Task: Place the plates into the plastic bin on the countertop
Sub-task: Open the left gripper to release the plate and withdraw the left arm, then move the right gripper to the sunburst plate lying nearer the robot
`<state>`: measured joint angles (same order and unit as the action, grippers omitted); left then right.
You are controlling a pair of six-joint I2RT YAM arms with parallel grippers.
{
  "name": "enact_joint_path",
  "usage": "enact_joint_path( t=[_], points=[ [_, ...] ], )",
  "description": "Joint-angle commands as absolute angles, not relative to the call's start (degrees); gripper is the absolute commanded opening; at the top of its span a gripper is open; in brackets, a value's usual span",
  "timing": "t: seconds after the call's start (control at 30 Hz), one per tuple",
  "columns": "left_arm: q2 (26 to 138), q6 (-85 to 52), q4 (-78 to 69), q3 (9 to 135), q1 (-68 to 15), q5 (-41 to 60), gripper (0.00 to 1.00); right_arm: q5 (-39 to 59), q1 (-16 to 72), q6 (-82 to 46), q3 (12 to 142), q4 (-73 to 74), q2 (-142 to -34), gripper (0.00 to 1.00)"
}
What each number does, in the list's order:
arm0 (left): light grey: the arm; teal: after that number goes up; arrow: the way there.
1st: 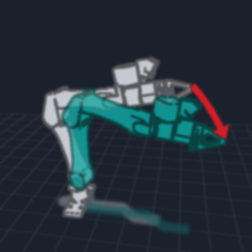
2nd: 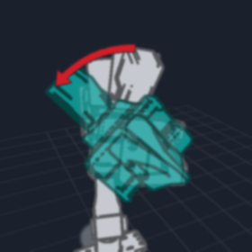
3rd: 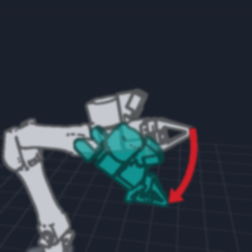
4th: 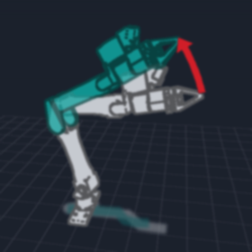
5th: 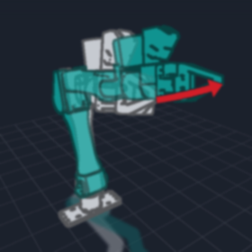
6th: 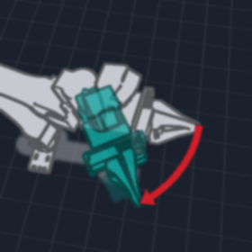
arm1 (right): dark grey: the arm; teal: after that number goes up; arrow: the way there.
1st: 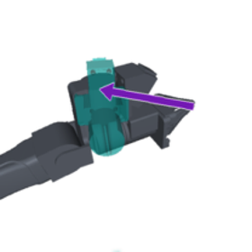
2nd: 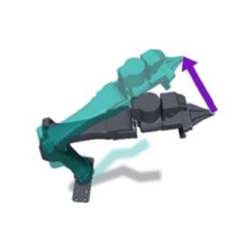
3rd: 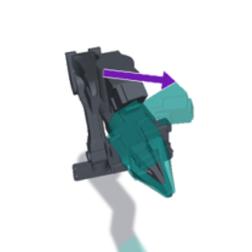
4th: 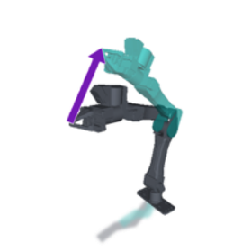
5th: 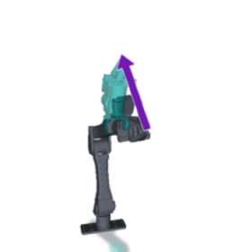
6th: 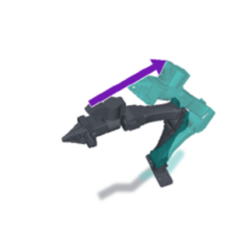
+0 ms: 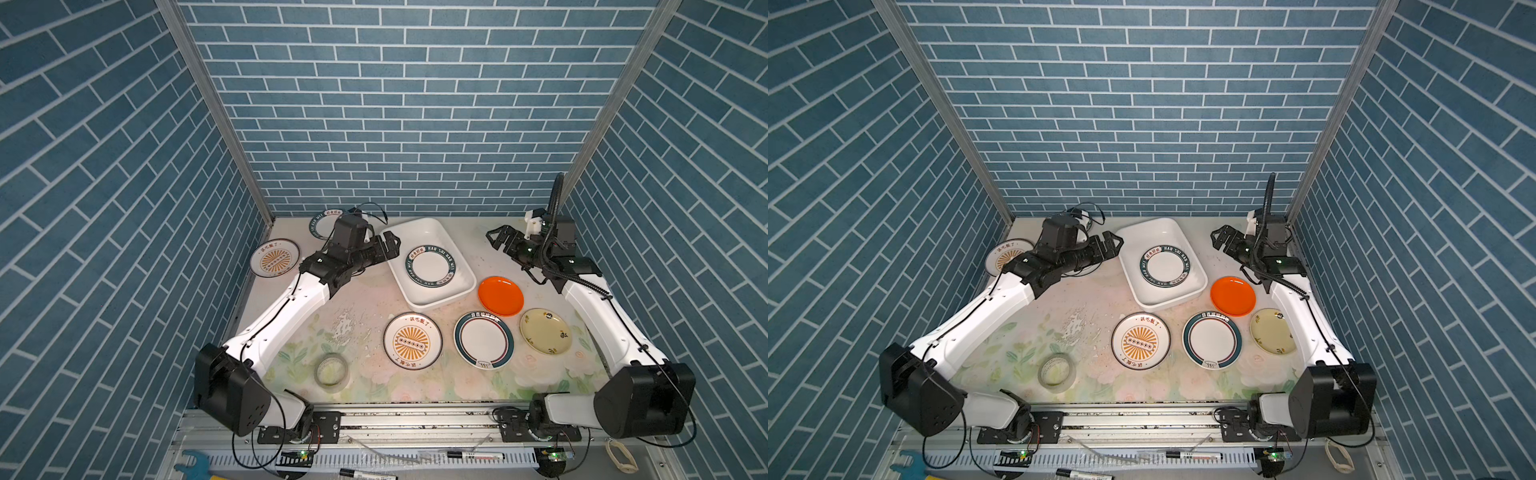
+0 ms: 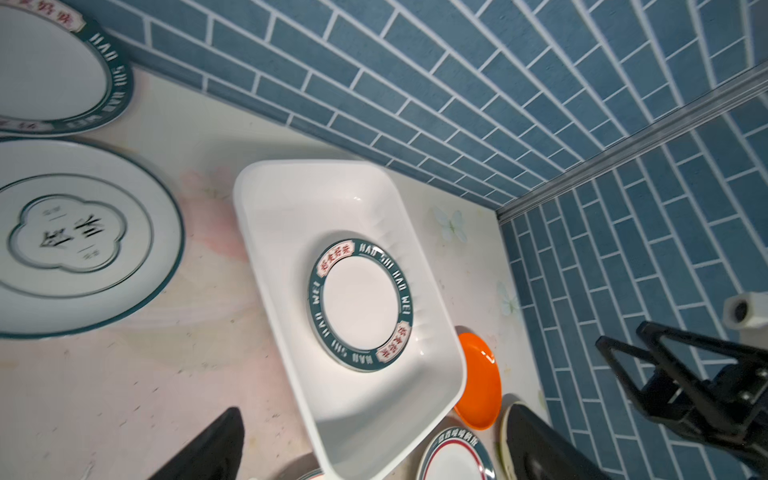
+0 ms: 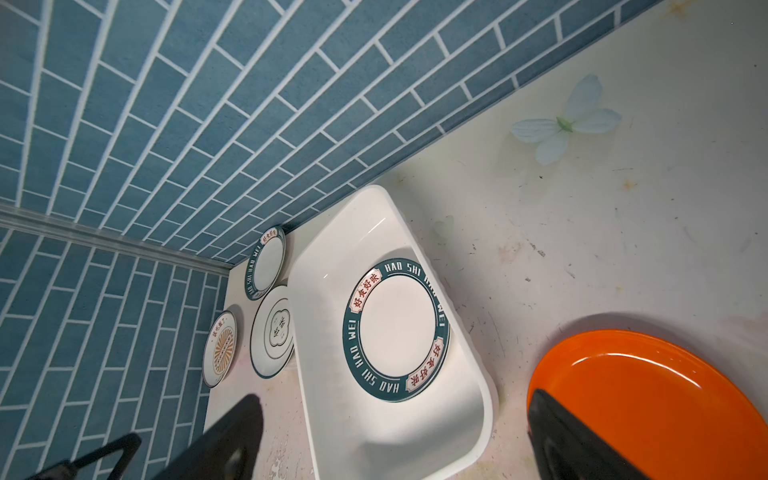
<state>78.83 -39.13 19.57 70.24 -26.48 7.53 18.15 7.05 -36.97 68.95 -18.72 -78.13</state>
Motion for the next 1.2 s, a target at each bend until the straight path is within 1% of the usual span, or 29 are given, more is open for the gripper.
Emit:
enact_joint_path(
  t=[0.0, 0.13, 0.2, 0.33, 0.43, 0.57, 0.67, 0.73, 0.8, 0.9, 0.97, 1.07, 1.17],
  points=[
    [75.8, -36.6, 20.7, 64.1, -24.0, 6.9, 0.99, 15.5, 6.8, -38.2, 69.8, -19.0, -80.7, 0.99],
    [75.0, -35.2, 17.4, 58.7, -22.9, 8.2, 0.99, 12.3, 6.8, -34.9, 68.2, -18.4, -82.2, 0.99],
    [75.7, -34.1, 14.4, 56.3, -22.9, 9.7, 1.00, 11.4, 6.8, -34.1, 65.6, -15.4, -81.9, 0.99],
    [76.5, -34.5, 9.7, 52.1, -22.7, 11.2, 1.00, 11.6, 6.8, -37.2, 60.3, -8.7, -81.2, 0.99],
    [76.8, -36.4, 10.5, 51.8, -22.6, 12.3, 1.00, 12.8, 6.8, -38.1, 60.2, -9.4, -80.9, 0.99],
    [76.0, -38.1, 11.0, 51.2, -22.6, 16.2, 0.99, 12.1, 6.8, -37.4, 58.5, -12.2, -76.7, 0.99],
    [73.0, -41.0, 11.2, 49.1, -22.7, 17.8, 1.00, 14.5, 7.0, -37.6, 54.3, -10.0, -72.3, 0.99],
    [71.0, -43.4, 14.4, 48.2, -22.6, 16.8, 1.00, 15.0, 7.2, -38.5, 51.6, -9.1, -69.8, 0.99],
    [69.3, -44.6, 18.0, 48.3, -22.6, 18.6, 1.00, 15.1, 8.1, -39.5, 48.7, -8.3, -66.7, 0.99],
    [66.8, -42.7, 23.7, 51.7, -22.5, 22.9, 1.00, 17.0, 10.3, -39.5, 46.7, -9.0, -63.5, 0.99],
    [65.4, -40.4, 26.8, 54.9, -22.5, 24.0, 1.00, 17.7, 13.3, -38.9, 46.6, -11.1, -62.0, 0.98],
    [63.8, -37.7, 30.2, 58.0, -22.5, 24.4, 1.00, 13.9, 20.1, -37.7, 46.1, -14.6, -58.6, 0.97],
    [62.3, -34.3, 33.3, 59.9, -22.5, 24.0, 1.00, 12.1, 24.3, -39.7, 44.1, -14.6, -55.5, 0.97]
  ],
)
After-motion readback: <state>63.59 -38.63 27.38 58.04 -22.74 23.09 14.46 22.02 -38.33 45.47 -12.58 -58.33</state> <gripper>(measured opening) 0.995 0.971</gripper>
